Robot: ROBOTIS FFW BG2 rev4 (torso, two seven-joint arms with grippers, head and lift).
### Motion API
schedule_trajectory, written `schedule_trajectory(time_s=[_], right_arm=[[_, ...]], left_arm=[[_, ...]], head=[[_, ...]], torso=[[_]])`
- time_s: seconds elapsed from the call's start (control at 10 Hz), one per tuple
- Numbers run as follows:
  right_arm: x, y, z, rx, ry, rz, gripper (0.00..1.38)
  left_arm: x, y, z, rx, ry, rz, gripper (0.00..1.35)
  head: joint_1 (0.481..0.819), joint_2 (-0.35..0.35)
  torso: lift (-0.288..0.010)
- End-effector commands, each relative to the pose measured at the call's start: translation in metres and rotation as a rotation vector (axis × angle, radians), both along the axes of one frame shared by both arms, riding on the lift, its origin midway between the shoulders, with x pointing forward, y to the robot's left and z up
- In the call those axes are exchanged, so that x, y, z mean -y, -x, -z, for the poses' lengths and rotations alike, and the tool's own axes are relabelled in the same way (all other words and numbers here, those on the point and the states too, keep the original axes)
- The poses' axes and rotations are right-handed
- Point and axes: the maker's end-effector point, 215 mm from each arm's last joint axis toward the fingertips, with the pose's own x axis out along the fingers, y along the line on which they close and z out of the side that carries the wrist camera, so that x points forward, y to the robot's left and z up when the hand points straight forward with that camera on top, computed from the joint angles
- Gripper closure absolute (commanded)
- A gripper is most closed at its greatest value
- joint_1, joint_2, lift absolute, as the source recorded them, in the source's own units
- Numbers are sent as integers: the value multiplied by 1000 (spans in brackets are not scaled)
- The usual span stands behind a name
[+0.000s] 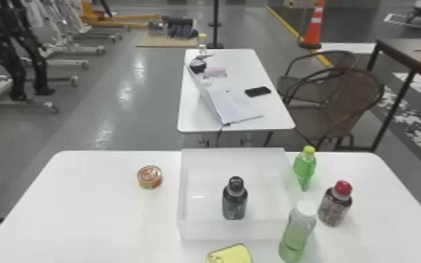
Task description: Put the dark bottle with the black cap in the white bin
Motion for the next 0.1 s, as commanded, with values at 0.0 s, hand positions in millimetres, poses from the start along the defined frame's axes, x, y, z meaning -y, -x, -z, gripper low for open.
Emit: schedule_trajectory(time_s=[0.0], right_arm=[[0,1,1,-2,-1,1,76]], left_arm=[[1,0,0,3,6,-2,116]], head=[[549,0]], torso=[[-100]])
